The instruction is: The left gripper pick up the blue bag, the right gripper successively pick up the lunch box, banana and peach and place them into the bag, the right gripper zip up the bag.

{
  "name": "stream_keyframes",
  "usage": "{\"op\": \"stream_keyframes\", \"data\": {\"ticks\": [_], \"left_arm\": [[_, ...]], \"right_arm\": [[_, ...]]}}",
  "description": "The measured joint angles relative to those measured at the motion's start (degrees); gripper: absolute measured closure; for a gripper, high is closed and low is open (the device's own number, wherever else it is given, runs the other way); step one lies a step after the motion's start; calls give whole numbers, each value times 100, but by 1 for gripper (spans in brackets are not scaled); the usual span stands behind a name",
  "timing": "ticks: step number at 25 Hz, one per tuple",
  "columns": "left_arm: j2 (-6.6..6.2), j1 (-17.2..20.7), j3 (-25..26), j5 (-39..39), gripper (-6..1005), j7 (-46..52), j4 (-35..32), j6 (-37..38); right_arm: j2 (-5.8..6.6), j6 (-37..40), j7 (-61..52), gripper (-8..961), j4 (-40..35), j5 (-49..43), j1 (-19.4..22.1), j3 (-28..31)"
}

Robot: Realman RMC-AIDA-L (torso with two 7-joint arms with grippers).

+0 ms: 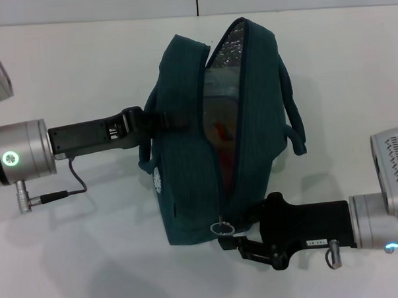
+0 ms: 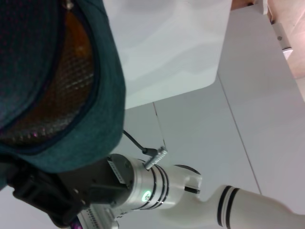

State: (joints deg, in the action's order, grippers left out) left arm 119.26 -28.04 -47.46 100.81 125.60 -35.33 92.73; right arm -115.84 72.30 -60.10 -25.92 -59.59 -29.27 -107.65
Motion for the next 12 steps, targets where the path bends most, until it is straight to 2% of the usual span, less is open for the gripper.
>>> {"op": "stream_keyframes", "data": {"ticks": [12], "left_arm": [[0,0,0,0,966,0,0,12]], "right_arm": [[-8,78,317,927,-46,66,90,-2]]}}
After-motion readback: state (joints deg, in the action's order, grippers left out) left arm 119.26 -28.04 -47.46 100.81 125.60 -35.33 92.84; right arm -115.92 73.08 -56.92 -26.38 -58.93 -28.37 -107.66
